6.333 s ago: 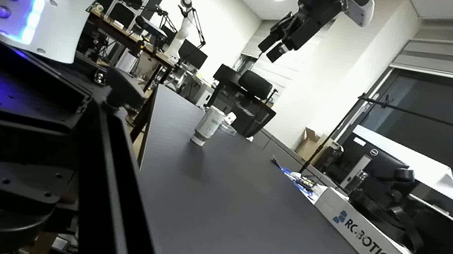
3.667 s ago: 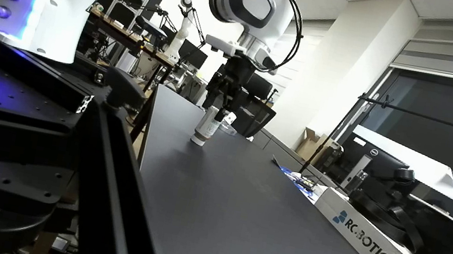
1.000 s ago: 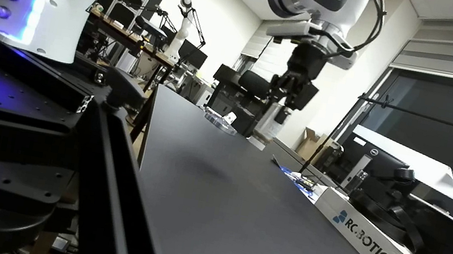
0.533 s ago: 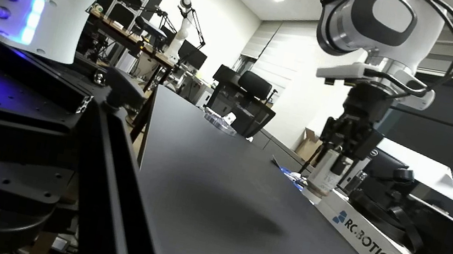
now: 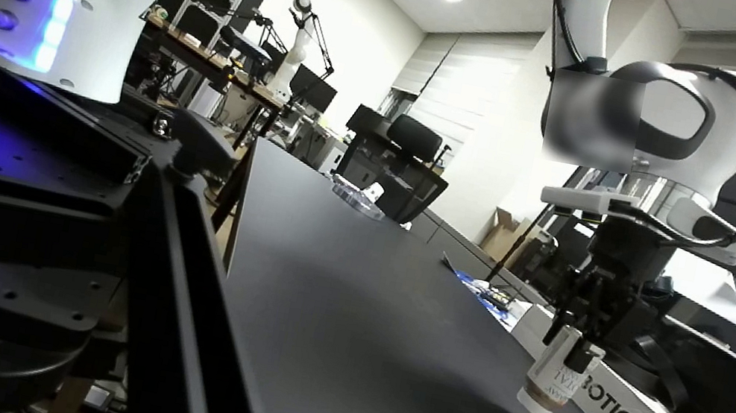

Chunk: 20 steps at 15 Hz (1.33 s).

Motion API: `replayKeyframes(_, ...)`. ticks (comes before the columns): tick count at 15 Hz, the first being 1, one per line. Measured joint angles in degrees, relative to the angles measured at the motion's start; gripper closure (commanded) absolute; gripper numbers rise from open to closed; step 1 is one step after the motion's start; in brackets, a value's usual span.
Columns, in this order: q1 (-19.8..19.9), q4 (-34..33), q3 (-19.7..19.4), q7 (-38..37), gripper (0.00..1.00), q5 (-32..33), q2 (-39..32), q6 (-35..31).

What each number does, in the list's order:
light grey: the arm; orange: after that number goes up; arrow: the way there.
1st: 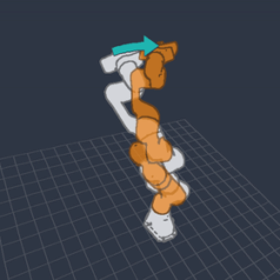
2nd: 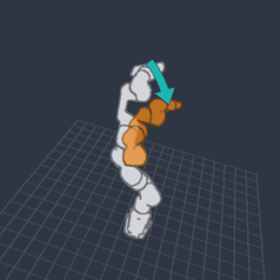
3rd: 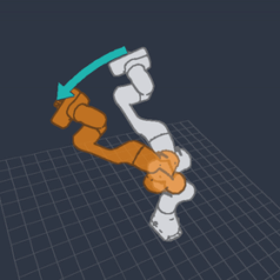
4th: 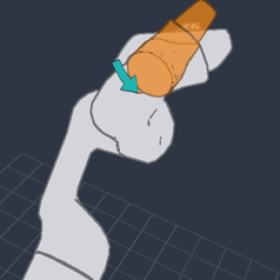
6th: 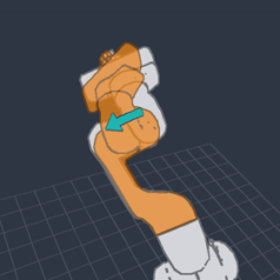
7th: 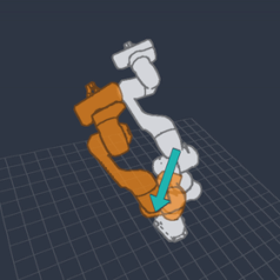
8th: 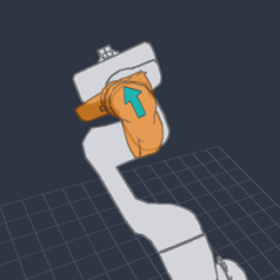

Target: Move the bottle to the right

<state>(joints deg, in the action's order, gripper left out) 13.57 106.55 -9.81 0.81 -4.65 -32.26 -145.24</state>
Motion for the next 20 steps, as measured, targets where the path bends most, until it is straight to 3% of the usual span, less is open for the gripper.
replayKeyframes(4,0.2,-4.3,0.0,-2.0,0.7,-0.4,-4.4,0.3)
replayKeyframes(5,0.3,-5.2,0.0,-2.3,0.2,-0.7,-5.1,0.4)
replayKeyframes(6,0.3,-5.9,-0.1,-2.5,0.19,-1.0,-5.6,0.9)
replayKeyframes(9,0.5,-7.7,-0.1,-3.1,0.0,-1.1,-6.1,2.6)
replayKeyframes(14,0.4,-9.6,0.0,-3.5,0.0,-1.4,-3.0,5.0)
replayKeyframes(20,0.0,-9.3,0.4,-3.4,0.0,-1.4,4.2,12.4)
